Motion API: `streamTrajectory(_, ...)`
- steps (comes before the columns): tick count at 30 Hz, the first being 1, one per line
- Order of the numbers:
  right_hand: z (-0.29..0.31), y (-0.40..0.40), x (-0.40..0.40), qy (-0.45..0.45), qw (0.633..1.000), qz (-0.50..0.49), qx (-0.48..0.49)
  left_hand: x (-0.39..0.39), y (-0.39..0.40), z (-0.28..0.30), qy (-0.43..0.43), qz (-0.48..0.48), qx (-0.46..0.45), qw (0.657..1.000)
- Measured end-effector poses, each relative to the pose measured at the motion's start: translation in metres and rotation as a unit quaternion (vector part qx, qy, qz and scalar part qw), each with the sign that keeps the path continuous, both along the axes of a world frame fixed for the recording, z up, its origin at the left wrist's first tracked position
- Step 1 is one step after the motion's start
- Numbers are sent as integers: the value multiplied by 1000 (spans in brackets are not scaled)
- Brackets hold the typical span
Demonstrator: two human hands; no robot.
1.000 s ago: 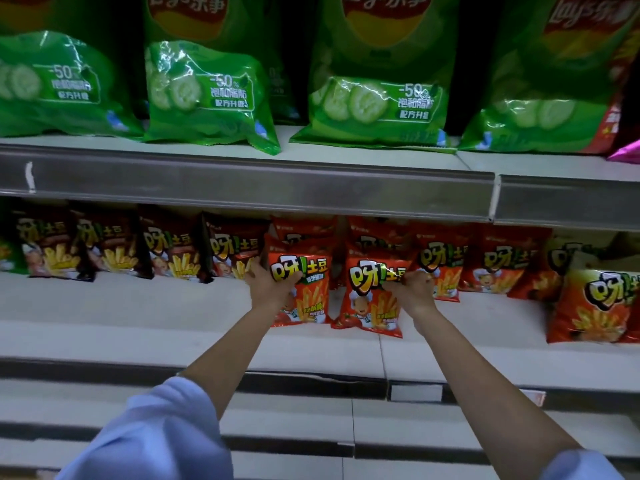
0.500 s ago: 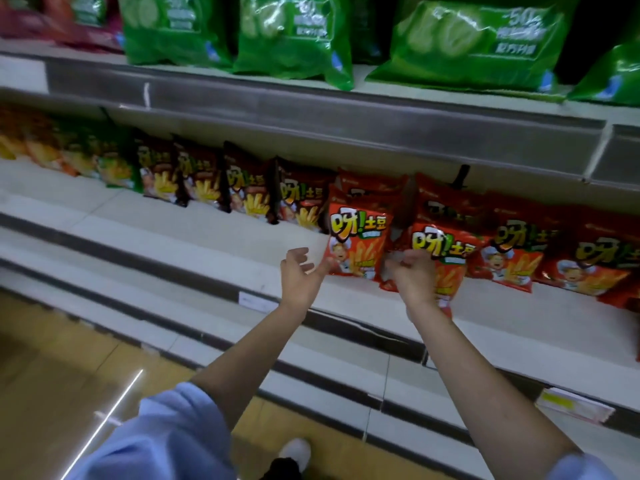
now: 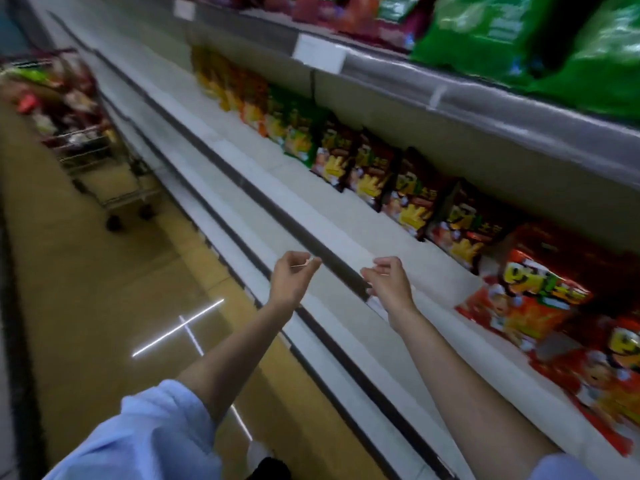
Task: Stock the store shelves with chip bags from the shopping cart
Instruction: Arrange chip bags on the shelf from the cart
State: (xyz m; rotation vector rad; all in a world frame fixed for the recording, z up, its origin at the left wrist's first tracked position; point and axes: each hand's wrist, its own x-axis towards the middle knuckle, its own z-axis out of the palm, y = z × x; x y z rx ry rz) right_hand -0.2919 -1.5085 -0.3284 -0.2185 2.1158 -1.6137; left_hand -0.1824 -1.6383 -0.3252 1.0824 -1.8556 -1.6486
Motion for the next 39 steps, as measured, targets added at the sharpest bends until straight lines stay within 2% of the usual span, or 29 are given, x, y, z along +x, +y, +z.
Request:
streamTrajectory(9, -12, -225, 81, -14, 978, 207, 9, 116, -182, -22, 31, 205, 34, 978)
streamTrajectory(19, -45, -409, 172, -46, 928, 367, 38, 218, -294, -50, 17, 354, 54, 934)
streamTrajectory(28, -75, -571, 181, -77, 898, 430, 51, 218, -440, -69, -22, 410, 49, 910)
streamTrajectory(39, -44, -799, 122, -125, 907, 403, 15, 165, -659, -41, -35, 399, 36, 916)
